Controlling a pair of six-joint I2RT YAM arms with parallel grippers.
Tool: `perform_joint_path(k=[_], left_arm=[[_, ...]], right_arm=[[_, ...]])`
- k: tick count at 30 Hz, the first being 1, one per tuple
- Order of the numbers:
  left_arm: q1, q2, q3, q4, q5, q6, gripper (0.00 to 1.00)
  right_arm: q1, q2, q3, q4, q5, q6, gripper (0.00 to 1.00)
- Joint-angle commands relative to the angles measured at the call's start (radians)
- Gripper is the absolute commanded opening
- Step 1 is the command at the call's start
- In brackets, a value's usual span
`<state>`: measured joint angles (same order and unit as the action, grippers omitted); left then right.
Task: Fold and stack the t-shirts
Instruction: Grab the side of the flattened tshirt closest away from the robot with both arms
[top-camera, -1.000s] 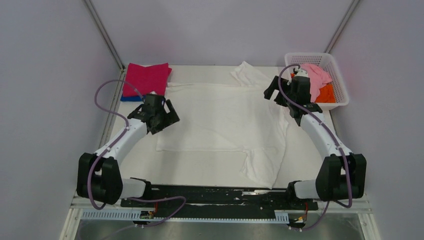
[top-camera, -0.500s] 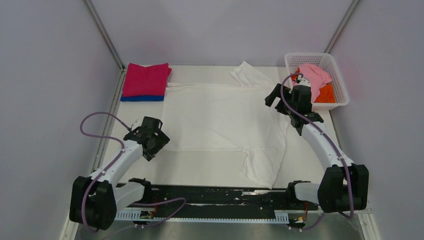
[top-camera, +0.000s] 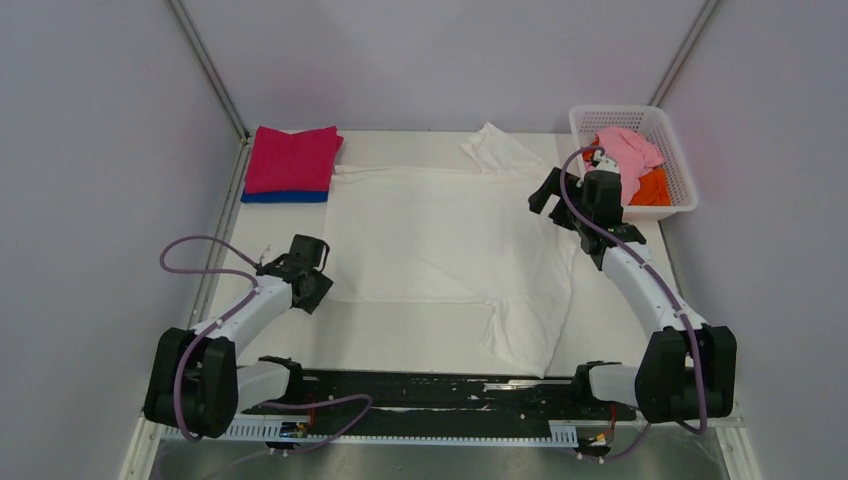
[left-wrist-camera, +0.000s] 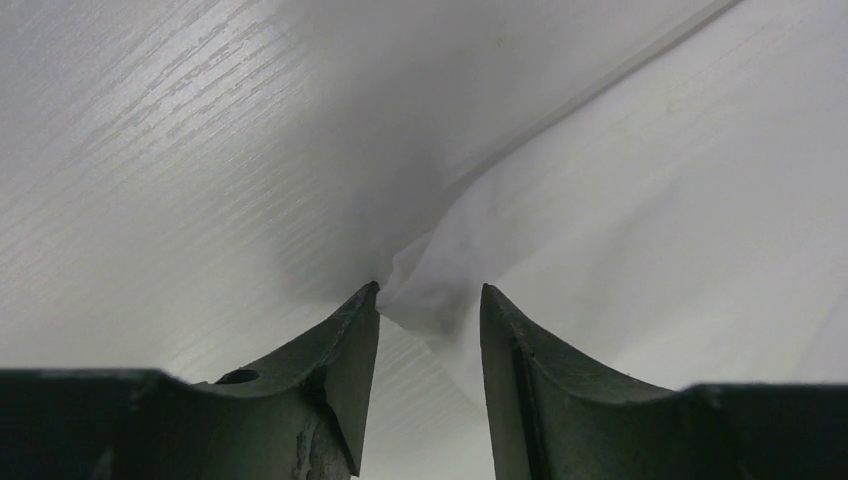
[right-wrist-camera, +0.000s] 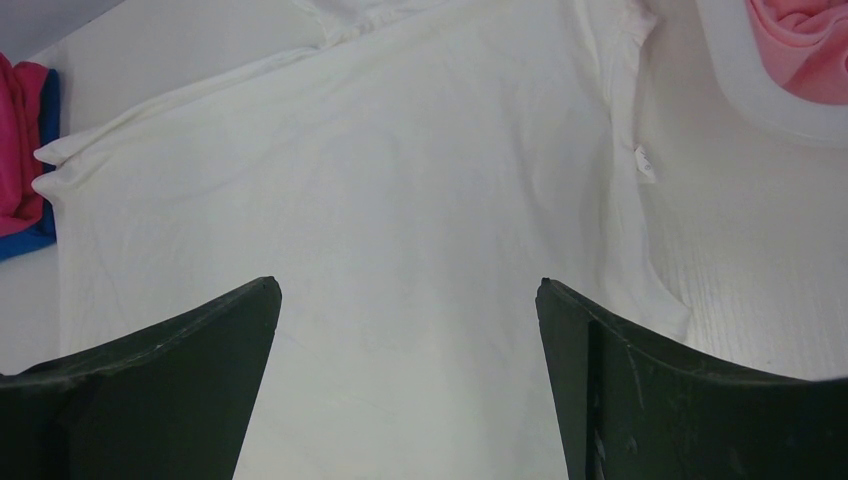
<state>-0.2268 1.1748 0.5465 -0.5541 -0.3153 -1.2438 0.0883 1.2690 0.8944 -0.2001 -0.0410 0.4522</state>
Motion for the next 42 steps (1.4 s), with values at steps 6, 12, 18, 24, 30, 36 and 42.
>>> perform_joint_path(k=[6,12,18,24,30,36,42], left_arm=[[0.004,0.051,-0.013,0.072,-0.034,-0.043,0.28],[0.004,0.060,0.017,0.045,-0.052,-0.026,0.00],[0.006,0.042,0.044,0.021,-0.089,0.011,0.00],[0.006,0.034,0.038,0.049,-0.056,0.042,0.00],[0.006,0.042,0.033,0.051,-0.029,0.046,0.00],[0.006,0.015,0.034,0.033,-0.024,0.059,0.00],[0.005,-0.015,0.027,0.022,-0.032,0.057,0.00]], right_arm=[[-0.001,-0.010,-0.005,0.038,-0.007,0.014,1.00],[-0.002,-0.042,-0.005,-0.061,0.035,0.041,1.00],[0.043,-0.108,-0.044,-0.254,0.013,0.094,1.00],[0.209,-0.138,-0.055,-0.605,0.090,0.166,0.98],[0.416,-0.148,-0.131,-0.791,0.001,0.334,0.89],[0.540,-0.180,-0.236,-0.828,-0.073,0.490,0.75],[0.557,-0.152,-0.285,-0.816,-0.049,0.544,0.58]])
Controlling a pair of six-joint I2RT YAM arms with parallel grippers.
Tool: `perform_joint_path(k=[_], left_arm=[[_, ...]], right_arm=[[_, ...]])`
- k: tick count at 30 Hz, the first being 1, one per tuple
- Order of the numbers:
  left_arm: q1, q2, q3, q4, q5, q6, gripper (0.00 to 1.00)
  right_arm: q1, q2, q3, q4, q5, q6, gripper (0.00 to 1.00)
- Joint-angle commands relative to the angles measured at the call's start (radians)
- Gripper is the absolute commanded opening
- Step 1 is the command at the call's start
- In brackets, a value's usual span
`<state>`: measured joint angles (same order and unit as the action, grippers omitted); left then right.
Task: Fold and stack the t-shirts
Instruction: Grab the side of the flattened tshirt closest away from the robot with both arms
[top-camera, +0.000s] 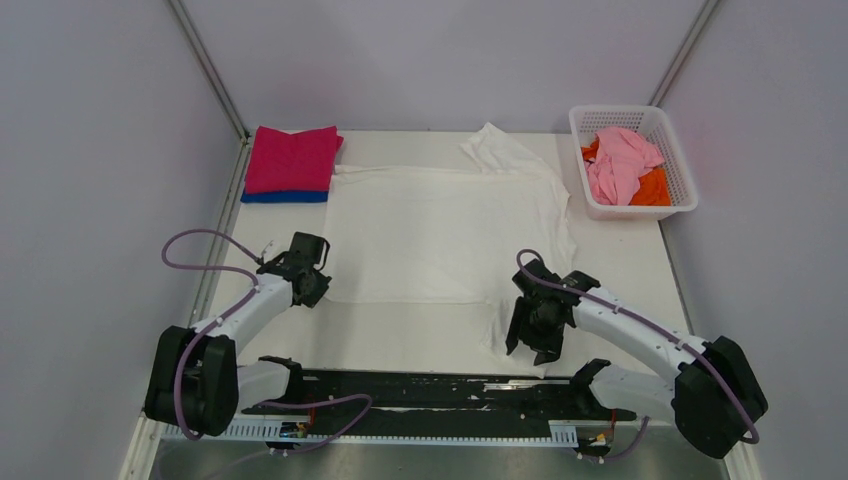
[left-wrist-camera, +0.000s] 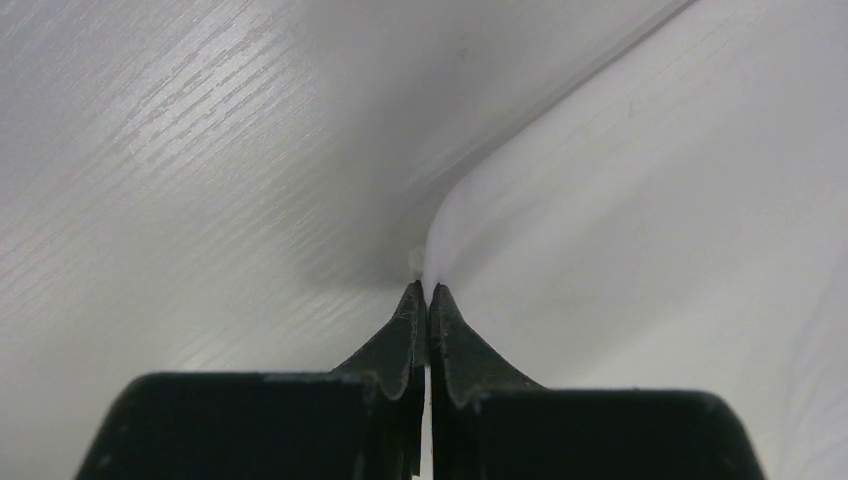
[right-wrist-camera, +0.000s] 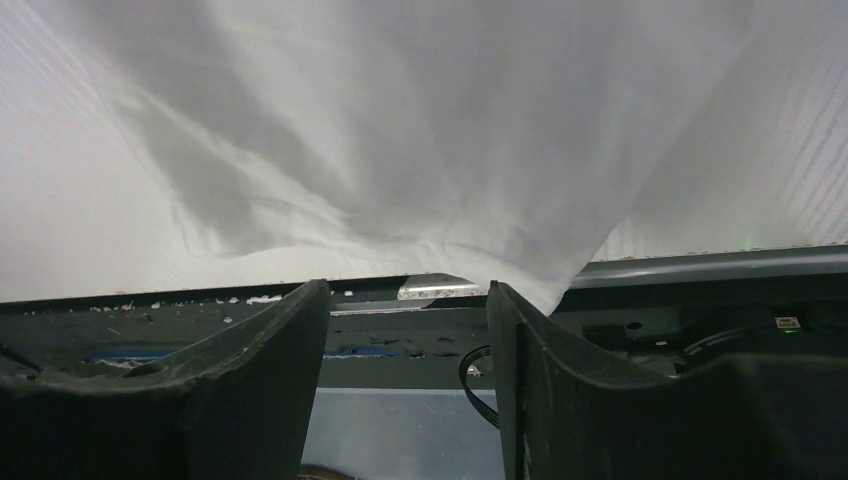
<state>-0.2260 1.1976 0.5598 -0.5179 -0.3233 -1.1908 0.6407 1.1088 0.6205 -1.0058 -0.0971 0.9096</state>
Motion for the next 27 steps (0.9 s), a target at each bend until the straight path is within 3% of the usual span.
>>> perform_joint_path(k=[1,13,15,17,21,27], left_arm=[[0.005,-0.041,0.012,-0.016,-0.026,0.005,0.00],[0.005,-0.051,0.012,-0.023,-0.033,0.008,0.00],[0.005,-0.048,0.013,-0.024,-0.032,0.007,0.00],[0.005,-0.048,0.014,-0.030,-0.032,0.007,0.00],[0.005,-0.060,0.024,-0.070,-0.048,0.003,0.00],[0.005,-0.106,0.016,-0.172,-0.043,0.008,0.00]], right_arm=[[0.005,0.018,-0.013,-0.001,0.013,0.088,0.56],[0.005,0.157,-0.077,0.159,0.078,0.116,0.47],[0.005,0.169,-0.084,0.194,0.081,0.113,0.41],[0.005,0.166,-0.077,0.198,0.093,0.105,0.24],[0.004,0.131,-0.055,0.135,0.081,0.077,0.01],[0.005,0.055,-0.042,0.002,0.023,0.071,0.00]])
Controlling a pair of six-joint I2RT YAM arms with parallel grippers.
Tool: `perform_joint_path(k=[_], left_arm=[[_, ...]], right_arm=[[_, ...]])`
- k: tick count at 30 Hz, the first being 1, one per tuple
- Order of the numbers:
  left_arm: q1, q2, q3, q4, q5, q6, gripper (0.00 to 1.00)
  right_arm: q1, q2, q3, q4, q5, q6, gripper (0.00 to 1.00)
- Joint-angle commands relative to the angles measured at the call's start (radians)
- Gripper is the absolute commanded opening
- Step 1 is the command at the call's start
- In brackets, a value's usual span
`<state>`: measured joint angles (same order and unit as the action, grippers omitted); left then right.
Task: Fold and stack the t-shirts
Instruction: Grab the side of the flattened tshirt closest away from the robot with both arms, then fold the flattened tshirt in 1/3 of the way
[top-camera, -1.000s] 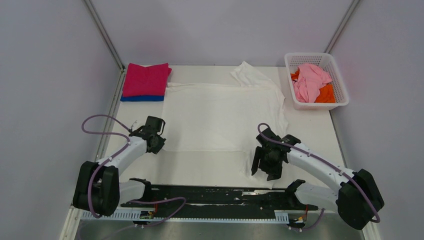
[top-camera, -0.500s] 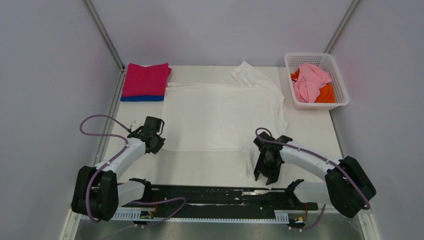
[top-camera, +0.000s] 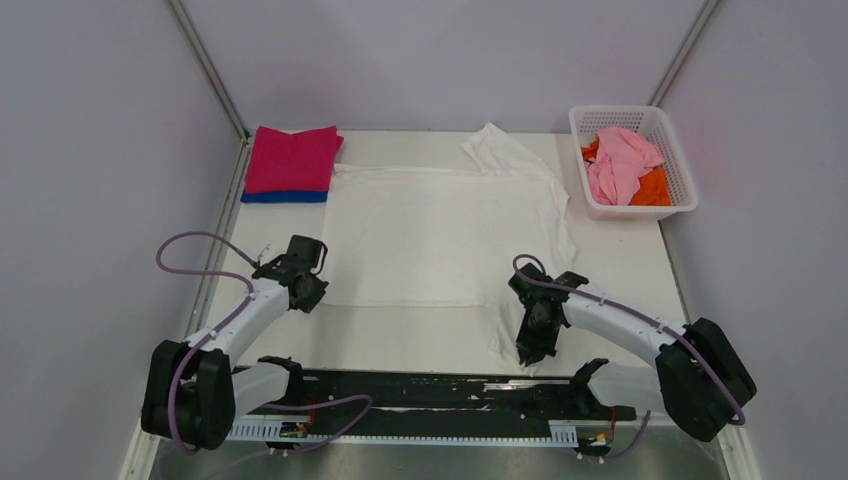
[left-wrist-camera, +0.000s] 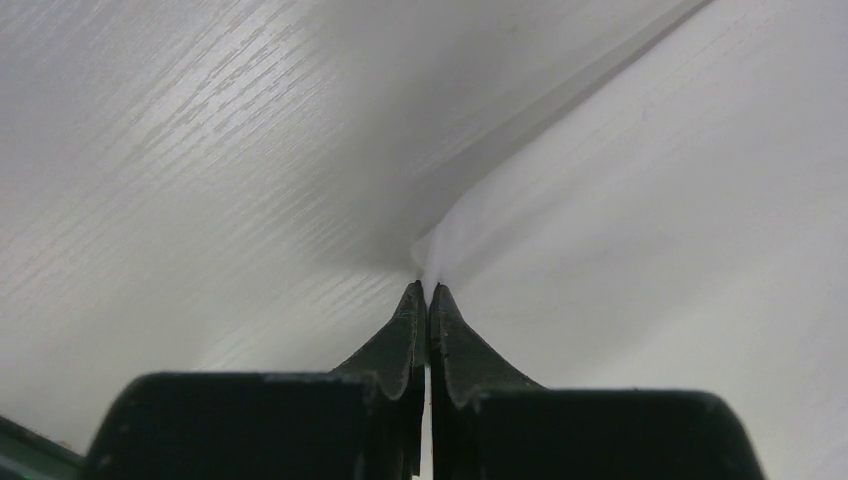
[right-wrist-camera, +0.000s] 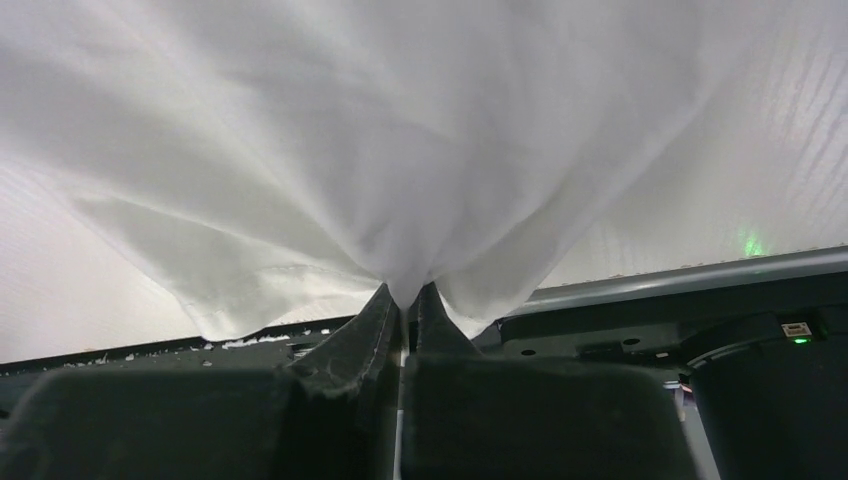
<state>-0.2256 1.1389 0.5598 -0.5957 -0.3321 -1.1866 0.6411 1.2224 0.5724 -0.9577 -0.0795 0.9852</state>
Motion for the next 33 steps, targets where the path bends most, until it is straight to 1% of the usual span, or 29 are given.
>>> perform_joint_path(k=[1,5,9,13,20,23,33], left_arm=[[0.006,-0.063,0.011,-0.123,-0.027,0.000,0.00],[0.005,-0.134,-0.021,-0.160,0.003,0.002,0.00],[0.005,-0.195,-0.031,-0.146,0.027,0.021,0.00],[0.005,-0.204,-0.027,-0.090,0.054,0.034,0.00],[0.005,-0.135,0.018,0.022,0.056,0.027,0.00],[0.005,-0.082,0.048,0.043,0.067,0.024,0.00],[0.010,0.067,0.202,0.061,0.011,0.031,0.00]], right_arm=[[0.005,-0.076,0.005,-0.066,0.000,-0.003,0.00],[0.005,-0.144,-0.022,-0.096,-0.016,0.011,0.00],[0.005,-0.168,-0.011,-0.053,0.027,0.012,0.00],[-0.011,-0.169,0.012,0.024,0.056,0.016,0.00],[-0.062,-0.138,0.135,0.082,0.248,-0.055,0.00],[-0.095,-0.124,0.174,0.136,0.262,-0.099,0.00],[-0.206,-0.034,0.286,0.305,0.290,-0.203,0.00]])
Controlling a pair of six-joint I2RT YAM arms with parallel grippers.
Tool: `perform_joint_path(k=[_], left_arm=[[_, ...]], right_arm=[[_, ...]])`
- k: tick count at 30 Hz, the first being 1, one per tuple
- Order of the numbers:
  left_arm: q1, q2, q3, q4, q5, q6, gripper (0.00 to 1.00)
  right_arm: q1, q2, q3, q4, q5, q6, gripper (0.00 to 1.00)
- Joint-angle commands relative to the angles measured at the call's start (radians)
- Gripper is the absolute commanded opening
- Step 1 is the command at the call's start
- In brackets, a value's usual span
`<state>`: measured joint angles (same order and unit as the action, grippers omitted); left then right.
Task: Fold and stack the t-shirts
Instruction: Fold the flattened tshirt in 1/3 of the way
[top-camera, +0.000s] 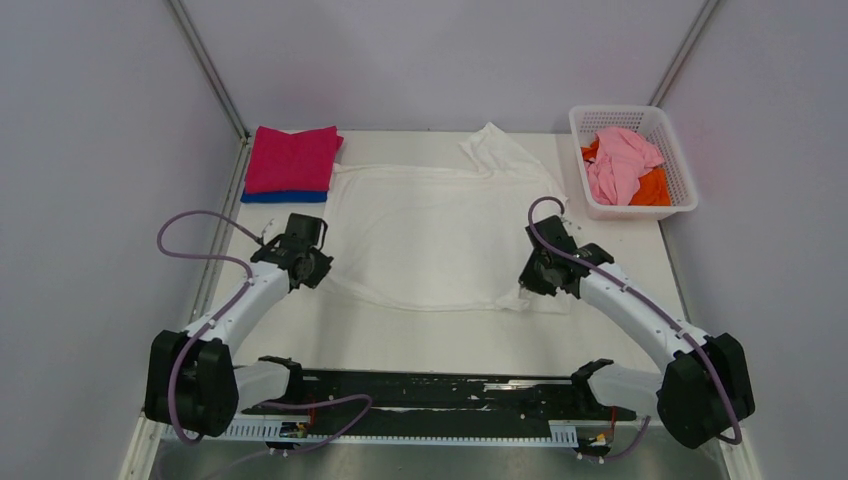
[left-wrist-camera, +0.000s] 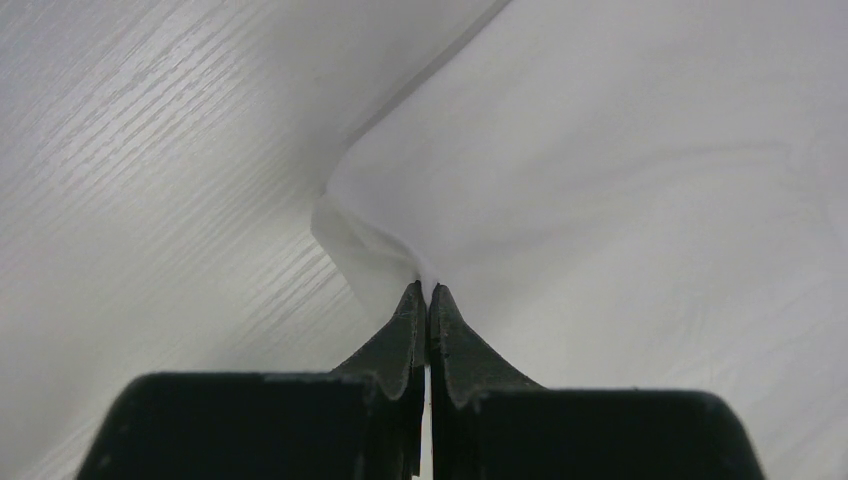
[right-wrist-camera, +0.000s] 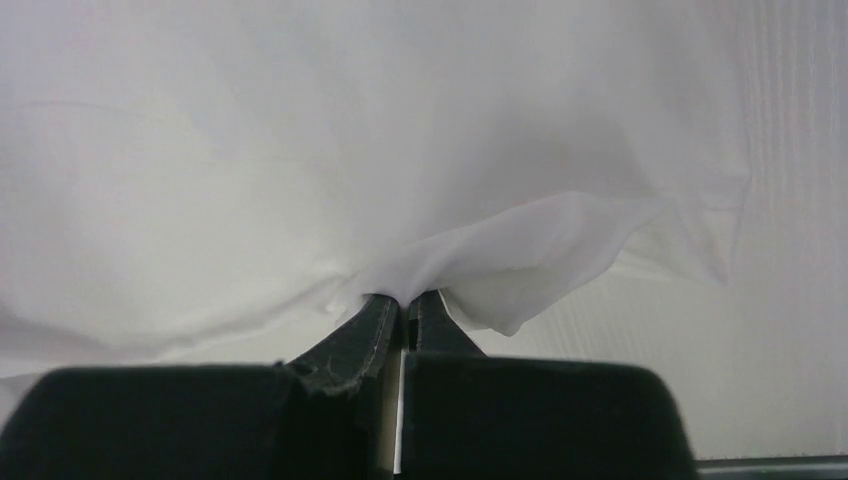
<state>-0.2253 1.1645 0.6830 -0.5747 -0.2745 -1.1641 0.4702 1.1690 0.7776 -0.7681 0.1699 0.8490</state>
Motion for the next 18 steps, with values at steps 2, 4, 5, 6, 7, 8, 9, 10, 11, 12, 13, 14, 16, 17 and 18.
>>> perform_joint_path(k=[2,4,5,6,7,8,9,10,11,12,13,14,16,17,18], left_arm=[[0.018,0.075,0.106,0.047,-0.047,0.012,0.00],[0.031,0.106,0.131,0.054,-0.042,0.017,0.00],[0.041,0.125,0.140,0.056,-0.041,0.019,0.00],[0.045,0.133,0.156,0.060,-0.041,0.022,0.00],[0.052,0.149,0.164,0.063,-0.042,0.023,0.00],[0.056,0.155,0.178,0.063,-0.042,0.024,0.00],[0.064,0.168,0.185,0.065,-0.042,0.026,0.00],[0.069,0.180,0.197,0.068,-0.043,0.026,0.00],[0.071,0.185,0.202,0.076,-0.043,0.026,0.00],[0.075,0.193,0.208,0.081,-0.045,0.025,0.00],[0.077,0.198,0.216,0.090,-0.046,0.024,0.00],[0.081,0.208,0.219,0.093,-0.048,0.024,0.00],[0.088,0.223,0.231,0.100,-0.049,0.028,0.00],[0.090,0.227,0.240,0.103,-0.050,0.029,0.00],[0.091,0.234,0.243,0.104,-0.051,0.030,0.00]], right_arm=[[-0.060,0.034,0.112,0.137,0.045,-0.079,0.00],[-0.085,0.043,0.127,0.167,0.035,-0.093,0.00],[-0.097,0.050,0.138,0.181,0.028,-0.104,0.00],[-0.111,0.059,0.149,0.194,0.023,-0.119,0.00],[-0.123,0.071,0.168,0.197,0.025,-0.133,0.00],[-0.135,0.084,0.183,0.197,0.026,-0.145,0.00],[-0.146,0.099,0.200,0.199,0.022,-0.159,0.00],[-0.154,0.111,0.215,0.202,0.015,-0.166,0.00],[-0.161,0.121,0.223,0.209,0.013,-0.174,0.00],[-0.166,0.132,0.233,0.223,0.006,-0.183,0.00],[-0.174,0.137,0.241,0.231,0.005,-0.189,0.00],[-0.182,0.149,0.252,0.242,0.000,-0.199,0.00],[-0.196,0.166,0.276,0.258,-0.007,-0.217,0.00],[-0.203,0.174,0.288,0.265,-0.009,-0.224,0.00],[-0.210,0.181,0.300,0.271,-0.017,-0.236,0.00]])
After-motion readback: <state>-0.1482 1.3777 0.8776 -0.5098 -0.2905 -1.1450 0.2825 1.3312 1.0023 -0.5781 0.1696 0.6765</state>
